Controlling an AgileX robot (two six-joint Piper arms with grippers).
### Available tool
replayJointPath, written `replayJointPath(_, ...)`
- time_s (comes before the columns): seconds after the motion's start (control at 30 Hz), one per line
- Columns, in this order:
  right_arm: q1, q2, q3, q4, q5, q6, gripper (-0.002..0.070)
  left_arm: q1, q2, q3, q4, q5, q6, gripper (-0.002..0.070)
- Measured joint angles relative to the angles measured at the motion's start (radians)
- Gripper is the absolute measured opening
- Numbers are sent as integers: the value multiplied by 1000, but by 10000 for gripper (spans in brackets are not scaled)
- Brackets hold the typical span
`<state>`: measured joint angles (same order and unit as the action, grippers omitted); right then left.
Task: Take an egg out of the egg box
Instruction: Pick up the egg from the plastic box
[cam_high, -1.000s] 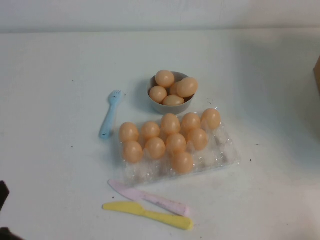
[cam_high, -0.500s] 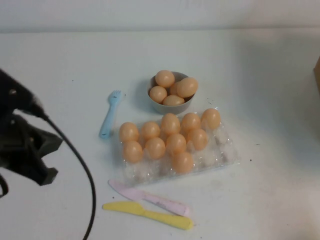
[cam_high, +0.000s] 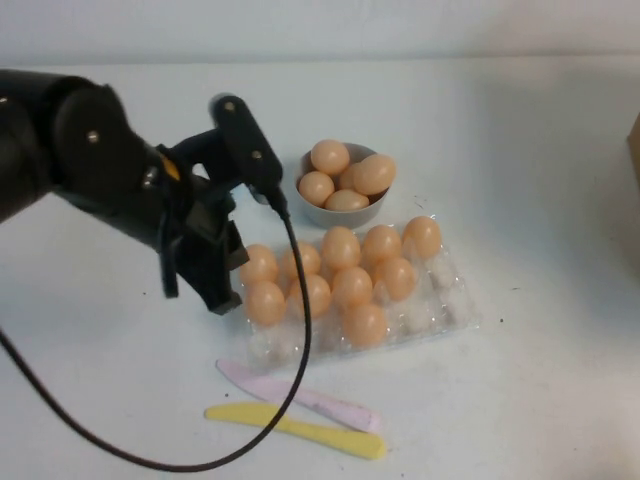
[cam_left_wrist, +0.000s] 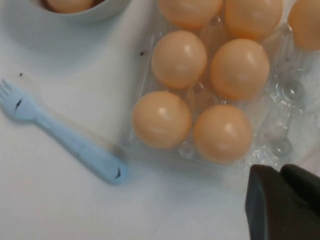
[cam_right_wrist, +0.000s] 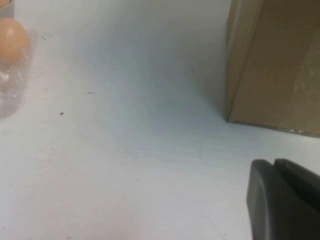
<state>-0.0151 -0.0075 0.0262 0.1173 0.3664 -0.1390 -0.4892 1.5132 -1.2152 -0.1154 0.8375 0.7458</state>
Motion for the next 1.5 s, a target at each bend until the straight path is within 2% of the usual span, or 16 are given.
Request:
replayJointPath(0.1,0,0,0,0,0,0,-17,-31,76,-77,13,40,14,69)
replayJointPath(0.17,0,0,0,0,0,0,-17,-49,115,-115,22,66,39,161)
replayJointPath(0.27,0,0,0,0,0,0,-17,-68,163,-143,55,76,72,362)
replayJointPath(0.33,0,0,0,0,0,0,-17,-73,186,-148,82,76,81,454)
replayJointPath(0.43,0,0,0,0,0,0,-17,-73,217,-148,105,76,87,515)
replayJointPath(1.2,0,0,0,0,0,0,-17,-73,340,-152,115,55,148,534)
replayJointPath(1.4,0,0,0,0,0,0,-17,-73,359,-154,115,46,148,498)
replayJointPath(1.5,0,0,0,0,0,0,-17,-73,368,-156,115,42,148,456)
